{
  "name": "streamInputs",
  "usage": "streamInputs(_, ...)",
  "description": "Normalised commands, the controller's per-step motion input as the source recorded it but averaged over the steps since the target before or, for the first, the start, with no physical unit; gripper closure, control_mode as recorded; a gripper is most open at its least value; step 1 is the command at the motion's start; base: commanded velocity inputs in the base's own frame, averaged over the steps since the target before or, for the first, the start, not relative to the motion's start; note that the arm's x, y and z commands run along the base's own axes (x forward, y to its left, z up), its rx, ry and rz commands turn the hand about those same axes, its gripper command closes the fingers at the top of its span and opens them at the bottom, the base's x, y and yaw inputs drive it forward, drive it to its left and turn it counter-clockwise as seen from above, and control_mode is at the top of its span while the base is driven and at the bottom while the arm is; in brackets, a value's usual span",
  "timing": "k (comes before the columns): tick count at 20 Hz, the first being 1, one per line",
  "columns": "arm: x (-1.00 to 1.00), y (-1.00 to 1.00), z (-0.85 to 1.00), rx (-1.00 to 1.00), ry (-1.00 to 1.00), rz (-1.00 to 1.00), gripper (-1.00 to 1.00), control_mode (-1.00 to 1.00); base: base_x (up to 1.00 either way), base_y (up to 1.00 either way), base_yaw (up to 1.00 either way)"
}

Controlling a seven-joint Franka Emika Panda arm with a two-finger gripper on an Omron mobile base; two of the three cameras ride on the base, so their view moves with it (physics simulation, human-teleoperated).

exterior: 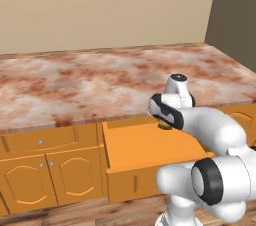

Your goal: Restock the sink supplies by placing the sponge and soap dispenser on the counter and next to the sink. Make sure the soap dispenser is upright.

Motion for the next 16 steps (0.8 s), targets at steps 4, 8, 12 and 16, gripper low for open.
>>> streamInputs(4, -0.44, 0.06, 0.66, 0.00, -0.03, -0.02, 1.00, -1.00, 0.00, 0.00, 0.00)
streamInputs(8, -0.28, 0.00, 0.55, 0.00, 0.00, 0.00, 1.00, -1.00, 0.00, 0.00, 0.00)
streamInputs(12, -0.33, 0.00, 0.23, 0.00, 0.00, 0.00, 1.00, -1.00, 0.00, 0.00, 0.00)
streamInputs(16, -0.10, 0.00, -0.04, 0.00, 0.00, 0.00, 1.00, -1.00, 0.00, 0.00, 0.00)
